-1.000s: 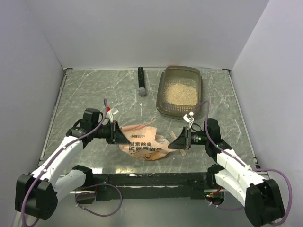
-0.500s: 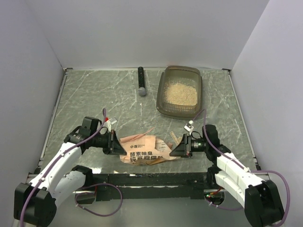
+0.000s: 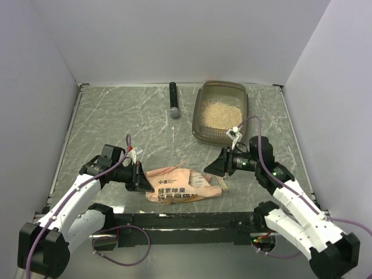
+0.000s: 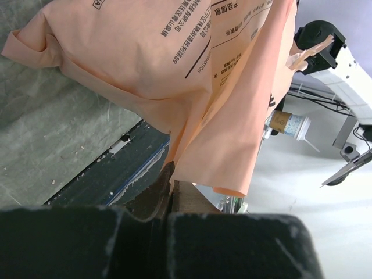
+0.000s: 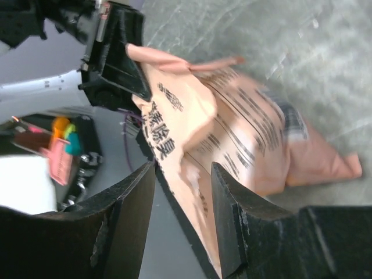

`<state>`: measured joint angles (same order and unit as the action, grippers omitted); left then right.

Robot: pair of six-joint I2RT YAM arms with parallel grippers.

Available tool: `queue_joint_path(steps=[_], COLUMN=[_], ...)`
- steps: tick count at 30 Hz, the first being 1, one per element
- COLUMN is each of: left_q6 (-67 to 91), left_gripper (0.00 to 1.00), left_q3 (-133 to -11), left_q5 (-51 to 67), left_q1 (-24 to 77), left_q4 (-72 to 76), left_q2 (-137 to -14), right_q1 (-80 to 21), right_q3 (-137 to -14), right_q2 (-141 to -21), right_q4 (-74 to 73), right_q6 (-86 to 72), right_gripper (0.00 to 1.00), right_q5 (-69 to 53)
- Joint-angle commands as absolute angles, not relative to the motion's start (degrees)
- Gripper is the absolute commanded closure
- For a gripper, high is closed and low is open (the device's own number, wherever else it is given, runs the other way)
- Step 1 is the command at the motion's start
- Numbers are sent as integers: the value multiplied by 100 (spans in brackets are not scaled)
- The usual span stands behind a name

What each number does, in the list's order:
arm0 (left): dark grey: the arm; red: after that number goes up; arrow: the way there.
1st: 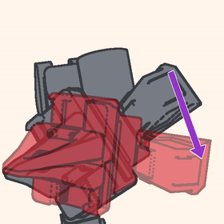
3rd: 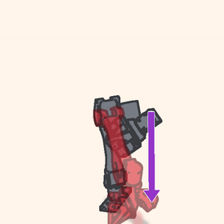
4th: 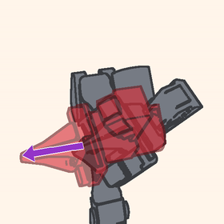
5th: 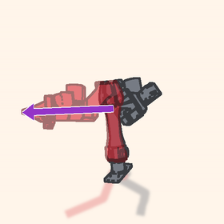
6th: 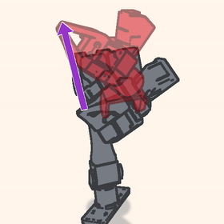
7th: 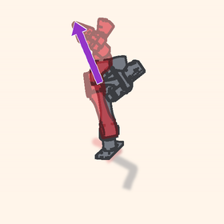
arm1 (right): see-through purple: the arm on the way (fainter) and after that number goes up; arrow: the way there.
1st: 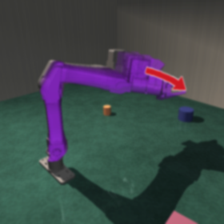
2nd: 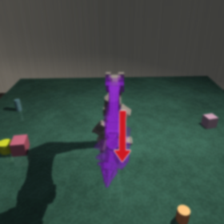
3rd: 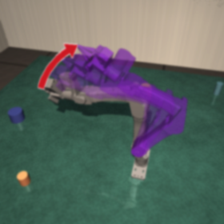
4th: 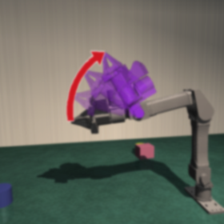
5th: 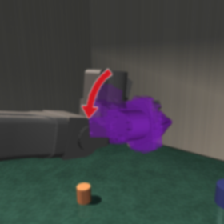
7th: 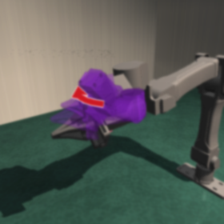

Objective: Fill the litter box with clean litter

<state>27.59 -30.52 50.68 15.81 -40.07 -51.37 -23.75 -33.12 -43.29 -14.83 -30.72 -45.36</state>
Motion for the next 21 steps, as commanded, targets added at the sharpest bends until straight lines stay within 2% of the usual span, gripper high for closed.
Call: queue_joint_path(steps=[1, 5, 10, 14, 21], left_q6=[2646, 2628, 2654, 2611, 2610], left_gripper=[99, 99, 99, 99, 99], left_q3=[-3190, -3304, -3419, -3401, -3366], left_q5=[4860, 4773, 4685, 4667, 4685], left_q1=[1556, 1556, 1556, 1556, 1556], left_q4=[-4157, -4210, -4210, -4210, -4140], left_q2=[-5203, -5291, -5335, -5370, -5405], right_q1=[-3196, -3954, -4929, -5667, -6511], right_q3=[-4130, -4701, -5053, -5080, -4869], right_q2=[-4903, -5553, -5765, -5591, -5159], right_q4=[-2003, -2127, -2513, -2716, -2803], right_q6=[-2084, -1487, -511, -45, 456], right_gripper=[49, 50, 49, 48, 48], right_q5=[-3428, -3287, -2796, -1673, -1083])
